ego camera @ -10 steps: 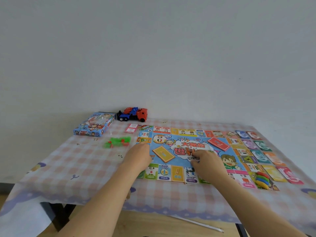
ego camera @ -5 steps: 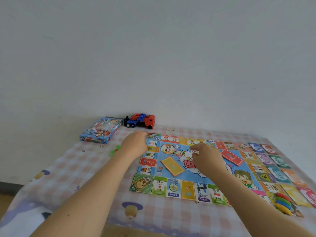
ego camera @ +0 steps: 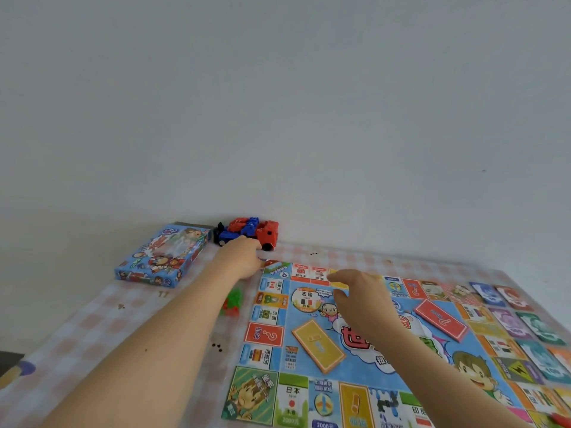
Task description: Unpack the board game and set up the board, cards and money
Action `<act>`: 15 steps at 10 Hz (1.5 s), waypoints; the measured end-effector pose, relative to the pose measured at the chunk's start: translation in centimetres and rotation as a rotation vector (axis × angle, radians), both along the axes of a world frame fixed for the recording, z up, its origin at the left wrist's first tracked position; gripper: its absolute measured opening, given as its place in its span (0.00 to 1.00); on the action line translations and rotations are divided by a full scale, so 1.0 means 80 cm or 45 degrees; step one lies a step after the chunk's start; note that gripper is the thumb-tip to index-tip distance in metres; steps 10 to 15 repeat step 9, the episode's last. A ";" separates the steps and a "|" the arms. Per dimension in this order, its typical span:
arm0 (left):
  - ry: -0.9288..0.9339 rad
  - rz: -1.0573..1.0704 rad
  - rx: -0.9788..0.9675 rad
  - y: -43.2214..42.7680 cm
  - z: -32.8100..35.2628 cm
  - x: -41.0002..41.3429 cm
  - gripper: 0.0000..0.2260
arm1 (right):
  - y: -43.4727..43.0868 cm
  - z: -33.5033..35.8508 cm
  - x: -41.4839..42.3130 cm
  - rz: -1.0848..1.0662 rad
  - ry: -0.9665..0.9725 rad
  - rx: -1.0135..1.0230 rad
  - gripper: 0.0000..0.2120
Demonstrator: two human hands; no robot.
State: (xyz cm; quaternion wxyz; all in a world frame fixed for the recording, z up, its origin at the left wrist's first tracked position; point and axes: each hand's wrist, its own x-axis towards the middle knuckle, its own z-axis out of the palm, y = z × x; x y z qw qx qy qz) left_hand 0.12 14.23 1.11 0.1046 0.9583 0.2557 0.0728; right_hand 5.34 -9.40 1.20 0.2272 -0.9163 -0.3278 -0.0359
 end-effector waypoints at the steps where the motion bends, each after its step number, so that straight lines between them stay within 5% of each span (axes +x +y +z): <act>1: 0.036 0.083 0.103 0.008 -0.014 0.014 0.17 | 0.005 -0.003 0.008 0.007 -0.014 0.005 0.17; 4: 0.005 0.174 0.295 0.011 -0.025 0.029 0.12 | 0.019 -0.009 0.017 0.040 -0.003 -0.016 0.17; 7: 0.018 0.207 0.224 0.009 -0.021 0.025 0.15 | 0.015 -0.012 0.018 0.017 0.042 -0.003 0.17; 9: -0.440 0.198 0.292 -0.018 -0.002 0.005 0.13 | 0.002 -0.002 0.019 -0.040 0.051 0.071 0.17; 15: -0.440 0.198 0.292 -0.018 -0.002 0.005 0.13 | 0.002 -0.002 0.019 -0.040 0.051 0.071 0.17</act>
